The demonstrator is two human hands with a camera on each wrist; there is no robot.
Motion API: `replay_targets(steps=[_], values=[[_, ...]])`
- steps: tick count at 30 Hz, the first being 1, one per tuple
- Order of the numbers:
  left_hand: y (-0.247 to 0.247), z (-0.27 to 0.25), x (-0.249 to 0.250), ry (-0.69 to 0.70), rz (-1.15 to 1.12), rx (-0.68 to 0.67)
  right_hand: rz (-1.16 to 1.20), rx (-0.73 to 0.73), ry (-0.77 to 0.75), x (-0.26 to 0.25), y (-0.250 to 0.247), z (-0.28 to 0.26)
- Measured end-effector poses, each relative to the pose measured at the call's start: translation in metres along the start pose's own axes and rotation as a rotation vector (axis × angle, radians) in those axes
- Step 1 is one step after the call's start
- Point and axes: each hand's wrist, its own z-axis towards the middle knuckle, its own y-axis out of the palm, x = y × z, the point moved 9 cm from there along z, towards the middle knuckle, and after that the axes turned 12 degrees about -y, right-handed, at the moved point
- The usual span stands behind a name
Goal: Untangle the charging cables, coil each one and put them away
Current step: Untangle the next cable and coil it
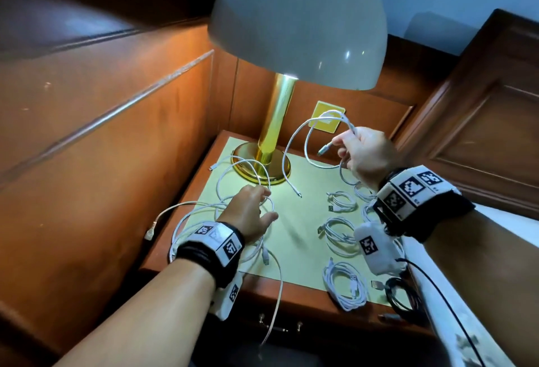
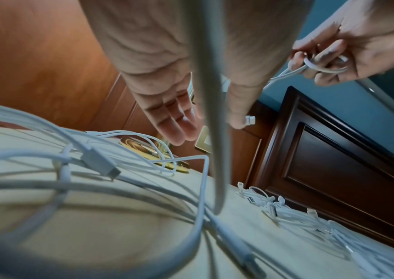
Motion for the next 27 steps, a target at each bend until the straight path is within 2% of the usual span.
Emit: replay_targets(steps=[3, 5, 7, 9, 11, 13, 15, 17, 19, 21, 24, 25, 27], values=[[-0.005, -0.003, 0.01, 0.006, -0.086, 0.049, 0.193, 0.007, 0.054, -0.008, -0.012, -0.011], [-0.019, -0.009, 0.021, 0.017, -0.249, 0.12, 0.304, -0.08, 0.054, -0.021, -0.016, -0.024], [-0.033, -0.022, 0.038, 0.084, -0.392, 0.184, 0.369, -0.184, 0.044, -0.035, -0.021, -0.042], [-0.039, -0.04, 0.058, 0.19, -0.468, 0.186, 0.405, -0.228, 0.038, -0.046, -0.033, -0.066], [-0.041, -0.06, 0.075, 0.298, -0.458, 0.179, 0.477, -0.218, 0.061, -0.054, -0.05, -0.094], [-0.046, -0.084, 0.091, 0.423, -0.373, 0.242, 0.556, -0.175, 0.103, -0.057, -0.065, -0.124], [-0.048, -0.107, 0.102, 0.458, -0.366, 0.241, 0.58, -0.126, 0.162, -0.053, -0.079, -0.157], [-0.042, -0.13, 0.108, 0.38, -0.507, 0.086, 0.595, -0.078, 0.256, -0.035, -0.089, -0.196], [-0.03, -0.156, 0.115, 0.279, -0.702, -0.142, 0.584, -0.119, 0.373, -0.009, -0.089, -0.239], [-0.02, -0.186, 0.125, 0.242, -0.803, -0.333, 0.511, -0.258, 0.472, 0.015, -0.077, -0.284], [-0.001, -0.225, 0.139, 0.206, -0.866, -0.57, 0.401, -0.576, 0.571, 0.037, -0.05, -0.351], [0.005, -0.236, 0.143, 0.208, -0.843, -0.612, 0.399, -0.673, 0.59, 0.038, -0.042, -0.37], [0.015, -0.251, 0.15, 0.268, -0.72, -0.585, 0.266, -0.81, 0.516, 0.04, -0.036, -0.386]])
